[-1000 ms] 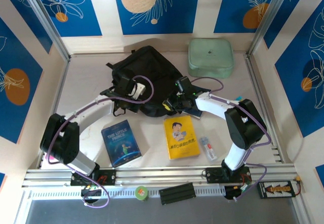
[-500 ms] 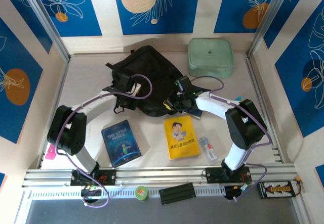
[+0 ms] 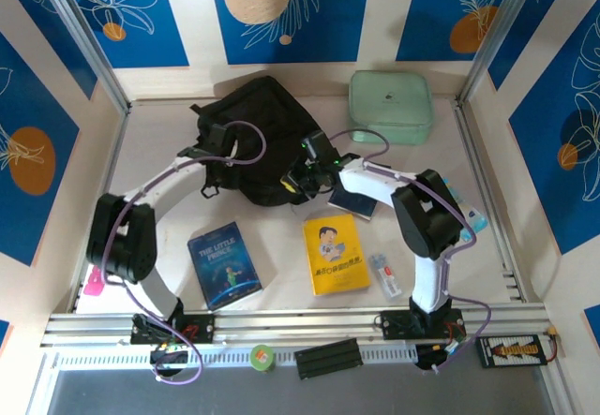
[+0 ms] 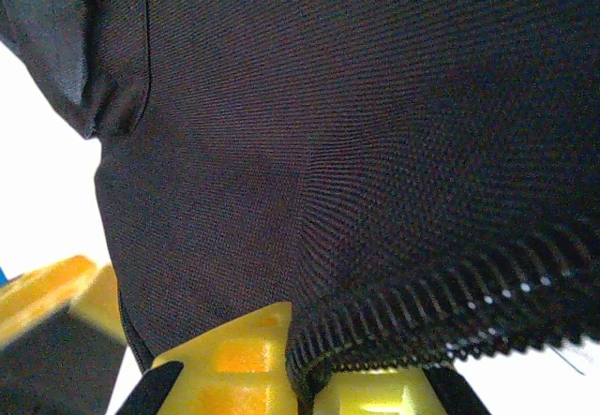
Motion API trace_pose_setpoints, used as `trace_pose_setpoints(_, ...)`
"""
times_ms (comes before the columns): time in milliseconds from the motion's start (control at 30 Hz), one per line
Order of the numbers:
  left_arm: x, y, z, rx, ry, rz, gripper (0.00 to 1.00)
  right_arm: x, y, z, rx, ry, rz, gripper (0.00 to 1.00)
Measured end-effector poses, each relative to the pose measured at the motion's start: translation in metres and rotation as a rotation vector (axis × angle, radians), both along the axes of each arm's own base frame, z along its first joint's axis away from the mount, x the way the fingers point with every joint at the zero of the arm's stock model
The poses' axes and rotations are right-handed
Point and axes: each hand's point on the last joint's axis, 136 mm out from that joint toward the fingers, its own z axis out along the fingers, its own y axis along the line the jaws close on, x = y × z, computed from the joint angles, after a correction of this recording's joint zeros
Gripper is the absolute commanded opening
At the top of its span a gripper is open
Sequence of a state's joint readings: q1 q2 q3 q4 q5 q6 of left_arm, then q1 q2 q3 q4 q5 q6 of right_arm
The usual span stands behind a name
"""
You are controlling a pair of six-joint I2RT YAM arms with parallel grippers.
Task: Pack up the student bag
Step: Unzip the student bag at the top-center of the table, then move the book to the bottom-center of the table.
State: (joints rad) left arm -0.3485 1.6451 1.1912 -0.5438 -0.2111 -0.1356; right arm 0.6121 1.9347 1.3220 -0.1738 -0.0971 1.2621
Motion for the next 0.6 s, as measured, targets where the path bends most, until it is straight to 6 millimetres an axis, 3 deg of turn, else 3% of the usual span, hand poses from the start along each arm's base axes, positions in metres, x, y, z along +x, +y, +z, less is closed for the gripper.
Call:
trace_pose_setpoints(100, -0.015, 0.011, 0.038, -0.053, -0.088, 0.057, 0.80, 0.013, 0.015, 0.000, 0.012, -0.011, 0.023, 0.36)
trace_pose_setpoints(200, -0.036, 0.025, 0.073, -0.124, -0.184, 0.131, 0.85, 0.014, 0.021, 0.004, 0.010, -0.028, 0.059, 0.49)
trace_pose_setpoints(267, -0.053, 0.033, 0.083, -0.171, -0.219, 0.183, 0.86, 0.010, 0.019, 0.006, -0.006, -0.041, 0.095, 0.57)
trace_pose_setpoints(367, -0.081, 0.036, 0.068, -0.240, -0.188, 0.234, 0.86, 0.000, 0.011, 0.013, -0.051, -0.069, 0.158, 0.68)
trace_pose_setpoints(600, -0.149, 0.018, -0.015, -0.421, 0.070, 0.293, 0.86, -0.048, -0.017, 0.059, -0.154, -0.217, 0.275, 0.79)
